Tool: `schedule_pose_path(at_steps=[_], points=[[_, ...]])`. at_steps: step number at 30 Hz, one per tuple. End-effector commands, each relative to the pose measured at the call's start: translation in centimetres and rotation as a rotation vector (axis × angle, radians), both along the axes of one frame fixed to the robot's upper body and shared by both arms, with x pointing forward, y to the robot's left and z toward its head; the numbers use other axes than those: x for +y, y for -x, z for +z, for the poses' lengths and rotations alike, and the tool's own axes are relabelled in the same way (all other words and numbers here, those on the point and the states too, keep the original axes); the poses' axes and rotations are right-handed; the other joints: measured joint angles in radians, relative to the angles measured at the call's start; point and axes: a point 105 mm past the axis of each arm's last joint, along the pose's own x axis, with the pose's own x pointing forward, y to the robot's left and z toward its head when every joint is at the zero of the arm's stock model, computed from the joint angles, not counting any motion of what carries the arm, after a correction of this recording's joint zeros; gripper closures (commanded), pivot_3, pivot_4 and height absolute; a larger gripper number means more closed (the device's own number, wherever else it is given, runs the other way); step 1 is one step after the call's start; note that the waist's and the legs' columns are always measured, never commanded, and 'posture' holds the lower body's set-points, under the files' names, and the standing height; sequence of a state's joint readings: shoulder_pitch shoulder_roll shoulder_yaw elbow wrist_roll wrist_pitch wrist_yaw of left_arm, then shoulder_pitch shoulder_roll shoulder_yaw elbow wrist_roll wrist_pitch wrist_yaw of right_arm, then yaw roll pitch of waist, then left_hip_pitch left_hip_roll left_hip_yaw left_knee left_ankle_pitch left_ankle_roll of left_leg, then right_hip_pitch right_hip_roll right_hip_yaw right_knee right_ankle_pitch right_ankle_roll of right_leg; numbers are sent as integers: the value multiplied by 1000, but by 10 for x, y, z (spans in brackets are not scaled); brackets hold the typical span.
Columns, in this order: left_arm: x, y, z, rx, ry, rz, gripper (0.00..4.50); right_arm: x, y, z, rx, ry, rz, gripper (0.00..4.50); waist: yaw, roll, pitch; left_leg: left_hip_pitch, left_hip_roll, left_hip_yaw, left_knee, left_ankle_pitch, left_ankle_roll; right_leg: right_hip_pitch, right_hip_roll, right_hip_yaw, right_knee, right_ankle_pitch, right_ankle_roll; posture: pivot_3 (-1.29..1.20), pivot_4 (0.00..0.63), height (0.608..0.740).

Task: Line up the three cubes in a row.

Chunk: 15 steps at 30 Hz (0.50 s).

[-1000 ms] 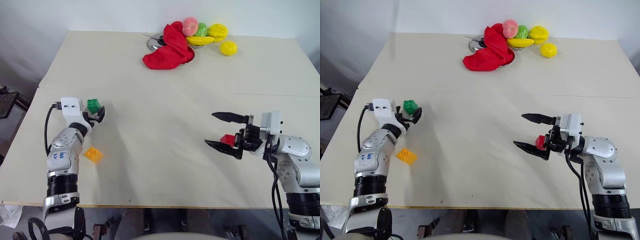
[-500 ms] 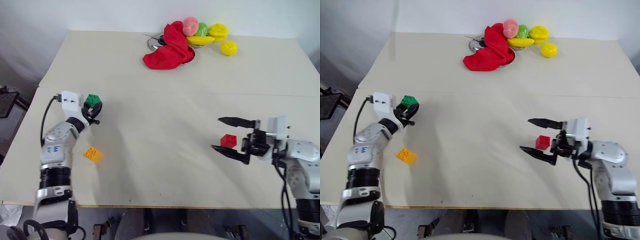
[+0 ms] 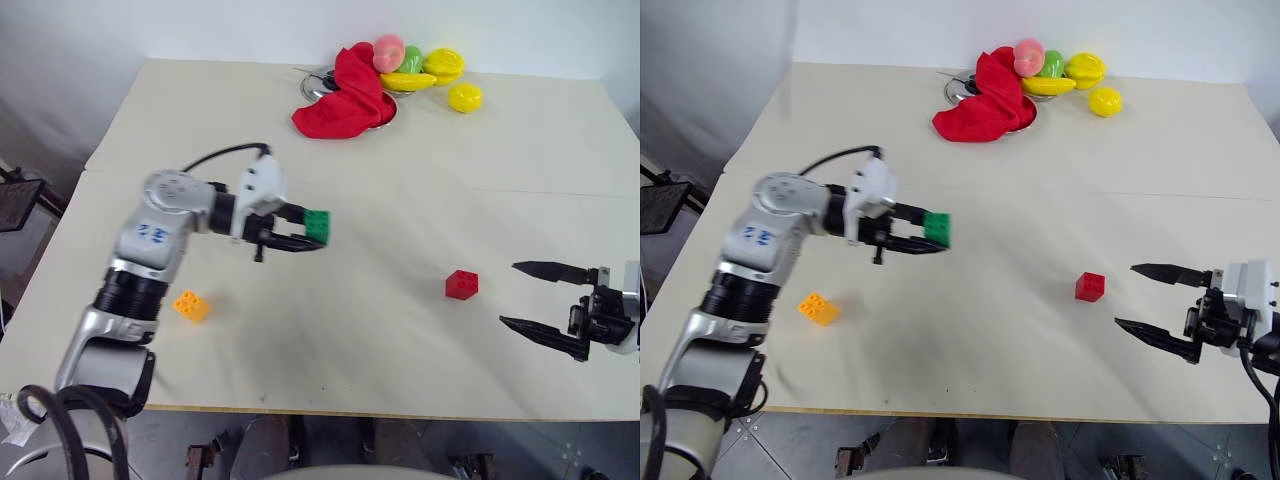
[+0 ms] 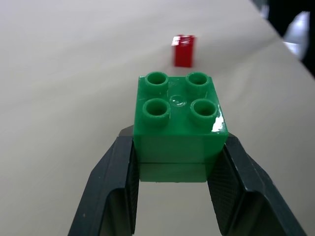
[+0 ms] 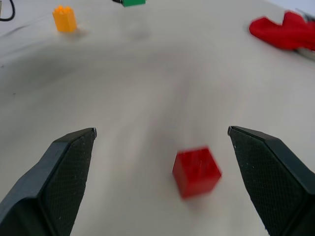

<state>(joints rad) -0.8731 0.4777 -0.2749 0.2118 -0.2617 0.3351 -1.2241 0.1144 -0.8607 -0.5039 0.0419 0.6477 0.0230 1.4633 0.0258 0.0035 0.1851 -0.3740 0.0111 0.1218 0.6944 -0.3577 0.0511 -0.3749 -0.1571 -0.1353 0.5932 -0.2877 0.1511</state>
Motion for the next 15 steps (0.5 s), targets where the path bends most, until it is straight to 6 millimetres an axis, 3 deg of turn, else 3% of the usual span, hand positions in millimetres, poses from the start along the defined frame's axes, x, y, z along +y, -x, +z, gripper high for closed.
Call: schedule_pose_path(at_steps=[1,9,15], points=[[-35,-5,-19,-1,-50,-9,3004,-11,8,3,-44,10,-33,0,0,0,0,0,0,0,0,0,0,0,0,0,0,0,0,0,150,740],[-78,-2,-58,50,-109,-19,3004,-18,26,-3,-19,11,-96,0,0,0,0,0,3,0,2,0,0,-1,2,2,-1,0,0,0,150,740],[-95,-8,-82,55,-120,2,3004,-23,34,-6,4,21,-122,0,10,0,0,-1,3,-3,4,0,1,0,-4,1,0,1,1,0,150,740]])
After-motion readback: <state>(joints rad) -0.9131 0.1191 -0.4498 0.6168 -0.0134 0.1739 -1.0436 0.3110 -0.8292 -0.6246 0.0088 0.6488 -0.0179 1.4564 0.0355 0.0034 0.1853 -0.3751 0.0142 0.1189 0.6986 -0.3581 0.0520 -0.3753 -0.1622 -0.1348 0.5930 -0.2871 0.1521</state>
